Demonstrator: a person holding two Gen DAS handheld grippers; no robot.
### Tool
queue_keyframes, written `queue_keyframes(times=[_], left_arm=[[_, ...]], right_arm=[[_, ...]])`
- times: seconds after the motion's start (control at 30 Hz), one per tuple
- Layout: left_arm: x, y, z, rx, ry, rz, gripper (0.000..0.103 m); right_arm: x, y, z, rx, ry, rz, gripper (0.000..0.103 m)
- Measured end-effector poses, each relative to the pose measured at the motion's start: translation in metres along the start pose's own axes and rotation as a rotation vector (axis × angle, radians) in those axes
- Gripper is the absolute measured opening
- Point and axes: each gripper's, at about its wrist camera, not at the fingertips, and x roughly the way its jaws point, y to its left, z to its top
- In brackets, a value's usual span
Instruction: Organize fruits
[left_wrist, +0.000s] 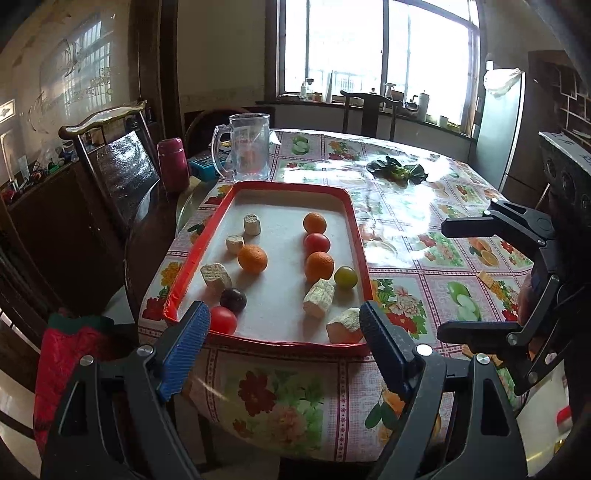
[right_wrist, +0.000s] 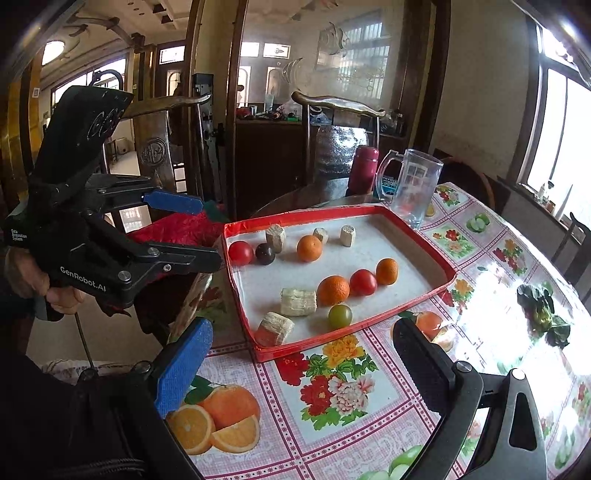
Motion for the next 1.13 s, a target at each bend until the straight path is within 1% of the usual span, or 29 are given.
queue_keyframes(times=[0.2,0.3,0.53,1.03,1.13], left_arm=[[-0.0001,0.0032,0.0005,-0.005,-0.012,0.011,0.084],[-0.0031,0.0041,-0.0002,-0.01,-0.032,0.012,0.084],[-0.0042,0.0027,0.001,0.004,-0.045,0.031,0.084],[-0.0049,-0.0008,0.0018,0.013,-0.046,0.039,0.084],[-0.0033,-0.0012,0.0026,0.0,-0.029,0.035,0.084]], right_arm=[[0.0002,-0.0001,0.0008,0.005,-0.01,0.011,0.099],[0.0007,-0.0005,0.0007,0.007,-0.015,0.013,0.099],[0.0018,-0.0025,-0.0005,0.016,-0.015,0.017,0.099],[-0.0006,-0.0042,-0.0016,0.024,-0.016,0.015,0.099],[-0.0027,-0.0076,-0.0058,0.051,-0.006,0.001,0.099]])
